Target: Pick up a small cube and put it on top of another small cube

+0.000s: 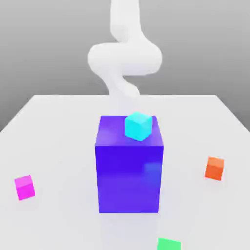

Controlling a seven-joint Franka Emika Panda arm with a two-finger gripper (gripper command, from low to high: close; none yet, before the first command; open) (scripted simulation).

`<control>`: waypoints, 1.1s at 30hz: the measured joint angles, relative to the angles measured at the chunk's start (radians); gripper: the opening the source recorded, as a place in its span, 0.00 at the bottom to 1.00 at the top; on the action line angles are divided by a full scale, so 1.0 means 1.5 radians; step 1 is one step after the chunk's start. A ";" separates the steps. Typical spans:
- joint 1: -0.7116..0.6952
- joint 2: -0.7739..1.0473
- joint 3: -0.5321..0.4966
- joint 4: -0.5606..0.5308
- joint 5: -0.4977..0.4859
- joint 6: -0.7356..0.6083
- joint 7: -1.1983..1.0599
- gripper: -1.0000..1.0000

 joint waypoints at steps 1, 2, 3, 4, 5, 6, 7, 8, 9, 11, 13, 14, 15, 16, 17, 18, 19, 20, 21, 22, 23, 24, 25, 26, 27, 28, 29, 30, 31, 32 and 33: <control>-0.005 0.026 -0.014 -0.009 0.008 0.013 0.002 0.50; -0.010 0.052 -0.028 -0.018 0.015 0.025 0.005 0.50; -0.015 0.076 -0.042 -0.026 0.022 0.037 0.007 0.50; -0.020 0.101 -0.055 -0.034 0.029 0.049 0.009 0.50; -0.026 0.125 -0.068 -0.043 0.037 0.061 0.011 0.50; -0.031 0.149 -0.080 -0.051 0.044 0.073 0.012 0.50; -0.037 0.174 -0.092 -0.059 0.052 0.084 0.014 0.50; -0.043 0.198 -0.104 -0.067 0.059 0.096 0.016 0.50; -0.049 0.222 -0.116 -0.075 0.067 0.108 0.017 0.50; -0.063 0.271 -0.138 -0.092 0.082 0.131 0.021 0.50; -0.078 0.320 -0.159 -0.108 0.097 0.155 0.025 0.50; -0.086 0.344 -0.169 -0.116 0.104 0.167 0.027 0.50; -0.094 0.368 -0.179 -0.125 0.110 0.178 0.029 0.50; -0.102 0.392 -0.188 -0.133 0.116 0.190 0.032 0.50; -0.114 0.416 -0.198 -0.141 0.122 0.202 0.035 0.50; -0.131 0.440 -0.206 -0.149 0.126 0.214 0.039 0.50; -0.146 0.463 -0.212 -0.158 0.130 0.226 0.044 0.50; -0.161 0.487 -0.219 -0.166 0.133 0.239 0.049 0.50; -0.171 0.509 -0.225 -0.175 0.133 0.251 0.056 0.50; -0.179 0.532 -0.233 -0.183 0.131 0.264 0.064 0.50; -0.185 0.554 -0.242 -0.192 0.128 0.276 0.073 0.50; -0.190 0.576 -0.248 -0.197 0.132 0.289 0.076 0.50; -0.198 0.596 -0.243 -0.197 0.144 0.303 0.069 0.50; -0.208 0.616 -0.232 -0.194 0.161 0.316 0.058 0.50; -0.219 0.636 -0.219 -0.191 0.181 0.330 0.044 0.50; -0.233 0.655 -0.201 -0.186 0.200 0.344 0.029 0.50; -0.249 0.674 -0.181 -0.181 0.220 0.357 0.014 0.50; -0.268 0.693 -0.159 -0.177 0.236 0.372 0.002 0.50; -0.287 0.712 -0.136 -0.172 0.252 0.386 -0.010 0.50; -0.298 0.726 -0.122 -0.169 0.267 0.395 -0.022 0.00; -0.298 0.726 -0.122 -0.169 0.267 0.395 -0.022 0.00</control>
